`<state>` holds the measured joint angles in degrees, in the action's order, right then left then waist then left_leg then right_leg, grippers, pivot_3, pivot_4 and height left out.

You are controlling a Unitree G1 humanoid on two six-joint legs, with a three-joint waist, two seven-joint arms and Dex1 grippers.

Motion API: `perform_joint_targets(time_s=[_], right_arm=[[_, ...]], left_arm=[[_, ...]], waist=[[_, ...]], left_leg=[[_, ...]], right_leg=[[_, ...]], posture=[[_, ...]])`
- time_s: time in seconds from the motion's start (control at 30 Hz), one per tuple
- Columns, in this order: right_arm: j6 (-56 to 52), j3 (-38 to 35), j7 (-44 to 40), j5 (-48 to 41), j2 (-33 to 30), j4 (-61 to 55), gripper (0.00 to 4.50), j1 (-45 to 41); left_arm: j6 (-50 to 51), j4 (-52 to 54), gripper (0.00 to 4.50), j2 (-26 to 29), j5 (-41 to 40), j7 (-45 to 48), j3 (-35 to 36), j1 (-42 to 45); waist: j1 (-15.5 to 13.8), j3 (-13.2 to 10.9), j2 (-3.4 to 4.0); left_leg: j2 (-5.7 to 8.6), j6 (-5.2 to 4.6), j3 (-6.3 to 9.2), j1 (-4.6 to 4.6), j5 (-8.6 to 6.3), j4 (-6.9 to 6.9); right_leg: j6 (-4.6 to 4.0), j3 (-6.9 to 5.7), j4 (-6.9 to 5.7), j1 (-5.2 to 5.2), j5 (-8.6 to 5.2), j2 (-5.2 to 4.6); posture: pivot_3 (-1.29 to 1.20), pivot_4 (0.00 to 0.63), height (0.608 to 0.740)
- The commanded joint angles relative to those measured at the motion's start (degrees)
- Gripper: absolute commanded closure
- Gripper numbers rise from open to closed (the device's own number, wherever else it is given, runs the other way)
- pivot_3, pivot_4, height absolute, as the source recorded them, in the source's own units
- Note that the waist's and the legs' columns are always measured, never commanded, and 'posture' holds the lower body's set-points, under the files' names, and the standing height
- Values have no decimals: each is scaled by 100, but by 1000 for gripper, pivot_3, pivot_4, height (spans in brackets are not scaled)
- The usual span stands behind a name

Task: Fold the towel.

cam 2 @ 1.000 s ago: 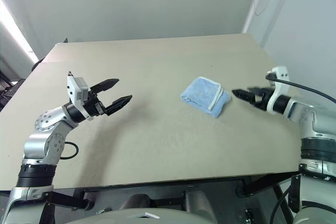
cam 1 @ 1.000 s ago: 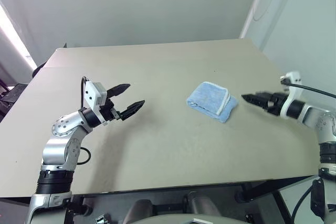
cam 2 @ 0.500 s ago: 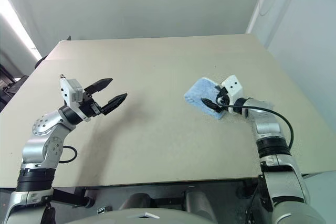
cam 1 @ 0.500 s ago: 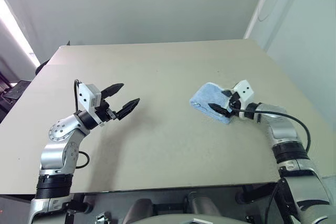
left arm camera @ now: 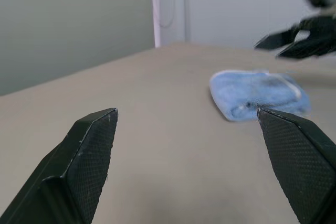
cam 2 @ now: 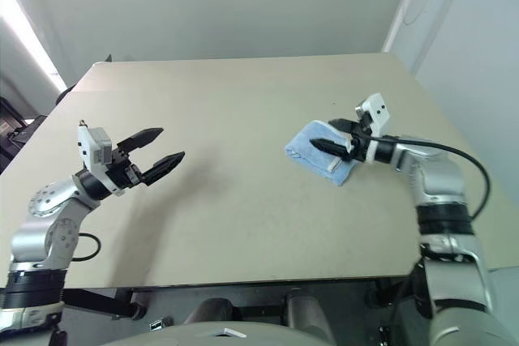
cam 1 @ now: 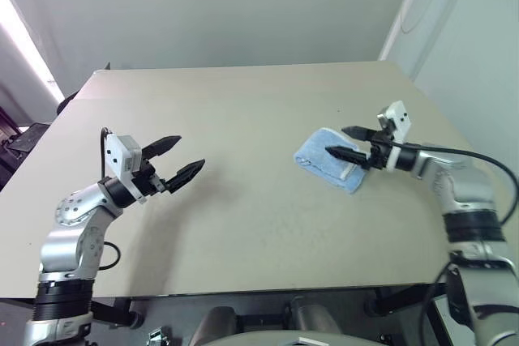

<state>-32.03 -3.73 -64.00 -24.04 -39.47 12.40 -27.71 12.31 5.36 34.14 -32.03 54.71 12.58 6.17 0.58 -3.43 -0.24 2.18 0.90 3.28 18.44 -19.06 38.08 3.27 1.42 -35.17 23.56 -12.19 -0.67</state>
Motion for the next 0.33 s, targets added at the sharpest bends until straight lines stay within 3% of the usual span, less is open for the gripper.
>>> perform_joint_targets(time_s=[0.03, 0.13, 0.33], right_arm=[[-548, 226, -296, -265, -181, -727, 45, 134], [-787, 360, -372, -262, -301, -915, 45, 292], [-763, 428, -299, -182, -255, -922, 45, 291]], left_arm=[[214, 199, 0, 349, -155, 472, -29, -50], [565, 251, 0, 723, -153, 793, -132, -234], [683, 261, 0, 877, -99, 897, -156, -252]], waist=[[32, -1, 0], [61, -2, 2], [29, -4, -1]], left_leg=[[0, 0, -2, -2, 0, 1], [-2, 0, -16, -9, 0, 2], [-3, 0, -13, -7, 0, 5]], right_leg=[[-2, 0, 0, 0, -2, 0], [-20, 6, -5, -2, -11, 3], [-19, 1, -3, -1, -12, 5]], posture=[[0, 0, 740], [0, 0, 740], [0, 0, 740]])
